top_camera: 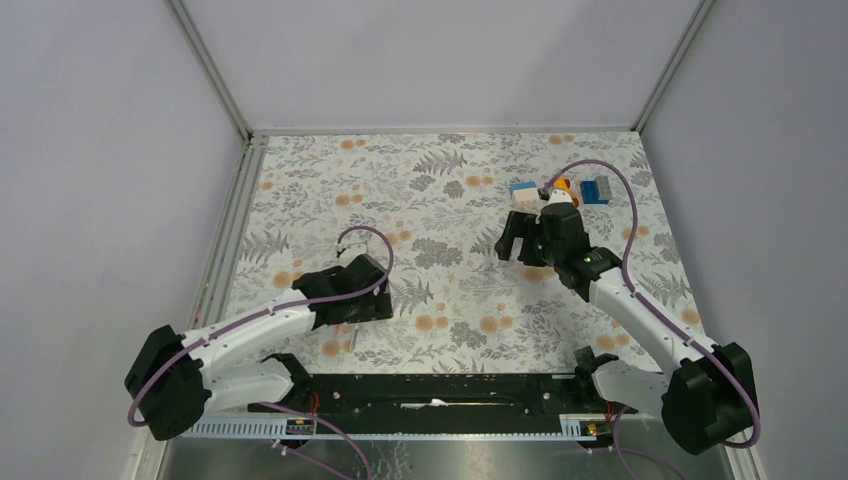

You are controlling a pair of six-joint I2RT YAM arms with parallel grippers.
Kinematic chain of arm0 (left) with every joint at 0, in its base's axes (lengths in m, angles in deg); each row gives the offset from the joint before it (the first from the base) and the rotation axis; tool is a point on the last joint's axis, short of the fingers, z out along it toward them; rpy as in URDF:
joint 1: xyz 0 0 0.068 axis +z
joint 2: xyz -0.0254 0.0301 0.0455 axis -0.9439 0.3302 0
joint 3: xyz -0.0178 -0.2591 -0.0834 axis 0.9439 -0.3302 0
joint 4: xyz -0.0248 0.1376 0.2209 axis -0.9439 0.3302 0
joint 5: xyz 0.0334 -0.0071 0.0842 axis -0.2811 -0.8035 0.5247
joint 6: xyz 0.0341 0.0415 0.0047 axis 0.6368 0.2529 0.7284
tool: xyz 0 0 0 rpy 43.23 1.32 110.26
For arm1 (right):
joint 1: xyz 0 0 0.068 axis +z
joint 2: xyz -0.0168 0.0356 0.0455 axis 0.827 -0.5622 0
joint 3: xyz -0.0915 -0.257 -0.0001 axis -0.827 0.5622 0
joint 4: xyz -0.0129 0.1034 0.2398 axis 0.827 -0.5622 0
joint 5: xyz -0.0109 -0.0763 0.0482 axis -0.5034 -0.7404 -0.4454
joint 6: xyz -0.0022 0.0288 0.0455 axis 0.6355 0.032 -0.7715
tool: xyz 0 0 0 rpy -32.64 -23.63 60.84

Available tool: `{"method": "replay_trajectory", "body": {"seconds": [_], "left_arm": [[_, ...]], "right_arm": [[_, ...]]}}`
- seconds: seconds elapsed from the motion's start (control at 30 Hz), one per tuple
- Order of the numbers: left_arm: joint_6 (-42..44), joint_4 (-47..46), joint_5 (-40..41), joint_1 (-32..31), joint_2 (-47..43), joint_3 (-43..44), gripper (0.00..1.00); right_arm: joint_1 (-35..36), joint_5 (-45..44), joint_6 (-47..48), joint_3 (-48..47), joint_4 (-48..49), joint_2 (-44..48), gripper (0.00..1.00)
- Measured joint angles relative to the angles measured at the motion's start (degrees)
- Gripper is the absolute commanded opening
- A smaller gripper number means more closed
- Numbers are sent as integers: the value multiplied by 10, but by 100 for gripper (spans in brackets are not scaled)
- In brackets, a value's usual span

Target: Insert the pens into the pen caps

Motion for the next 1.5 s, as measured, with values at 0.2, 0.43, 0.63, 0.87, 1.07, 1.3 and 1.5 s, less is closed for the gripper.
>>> {"method": "replay_trajectory", "body": {"seconds": [0.2,0.43,0.63,0.87,1.07,1.3,1.5], "left_arm": [[-51,20,49,0,-14,0,72],[-82,25,69,0,-2,-21,63],[-89,21,71,3,10,-37,58],[-88,7,68,16,28,-48,53],[-85,-7,63,24,32,-50,52],[-82,-31,48,30,47,-56,46],[-76,-47,47,31,54,-56,30]], "right_arm": [[0,8,5,1,0,7,99],[0,18,8,5,0,14,99],[0,19,8,5,-2,16,99],[0,6,7,6,-7,17,98],[0,-45,0,7,-21,25,99],[0,-77,-5,12,-30,31,99],[0,-85,-6,14,-31,32,98]]}}
